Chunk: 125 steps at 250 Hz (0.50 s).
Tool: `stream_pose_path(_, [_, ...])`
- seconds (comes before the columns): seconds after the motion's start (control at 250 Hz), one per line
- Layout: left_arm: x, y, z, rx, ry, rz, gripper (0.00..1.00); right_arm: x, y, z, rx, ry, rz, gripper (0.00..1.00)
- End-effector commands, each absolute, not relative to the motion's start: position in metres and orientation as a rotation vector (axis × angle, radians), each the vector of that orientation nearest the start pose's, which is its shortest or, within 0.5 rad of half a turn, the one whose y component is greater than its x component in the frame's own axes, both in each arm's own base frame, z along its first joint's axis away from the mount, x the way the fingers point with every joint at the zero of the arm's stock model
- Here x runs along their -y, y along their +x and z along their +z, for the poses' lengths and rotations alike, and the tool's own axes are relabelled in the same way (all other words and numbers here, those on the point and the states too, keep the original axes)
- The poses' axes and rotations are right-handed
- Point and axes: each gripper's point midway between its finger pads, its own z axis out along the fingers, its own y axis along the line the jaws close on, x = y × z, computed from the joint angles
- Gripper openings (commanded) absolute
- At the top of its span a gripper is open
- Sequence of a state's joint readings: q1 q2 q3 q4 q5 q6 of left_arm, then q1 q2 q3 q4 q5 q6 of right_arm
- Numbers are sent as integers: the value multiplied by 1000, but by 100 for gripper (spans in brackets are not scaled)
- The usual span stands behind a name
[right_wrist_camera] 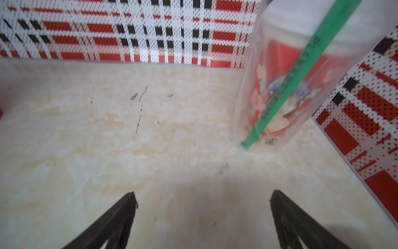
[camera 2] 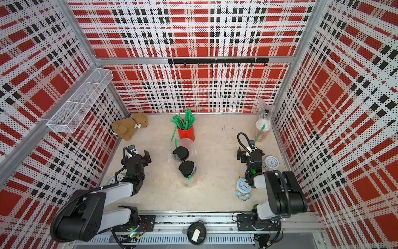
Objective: Pack milk tea into plastic carrier bags
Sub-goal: Reset both arms
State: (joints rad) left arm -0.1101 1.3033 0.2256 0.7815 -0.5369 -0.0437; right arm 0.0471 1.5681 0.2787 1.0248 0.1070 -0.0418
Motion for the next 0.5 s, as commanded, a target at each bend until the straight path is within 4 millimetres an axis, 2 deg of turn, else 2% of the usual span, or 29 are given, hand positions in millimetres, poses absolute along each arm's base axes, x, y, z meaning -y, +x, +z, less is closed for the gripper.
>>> stream_pose_path(0.0, [-38,358,155,-1655,-257,279,99,1,376,126,-1657,-18,-79,100])
stream_pose_path(0.112, [-28,369,139,-1666,-208,230,99,-5,380,126,-1651,-59,-36,100])
stream_pose_path(0.156, [-22,375,141,-1632,-170,208,99,-10,384,123,-1683,-91,-14,100])
stream_pose_path(0.192, [-17,377,128,-1670,-145,198,99,-11,389,120,-1721,-98,-9,100])
stream_pose_path(0.284, [-17,381,128,-1678,-153,233,99,-6,411,108,-1843,-74,-28,100])
stream_pose_path(0.496, [-16,402,120,-1788,-141,251,99,-2,410,108,-1833,-47,-39,100])
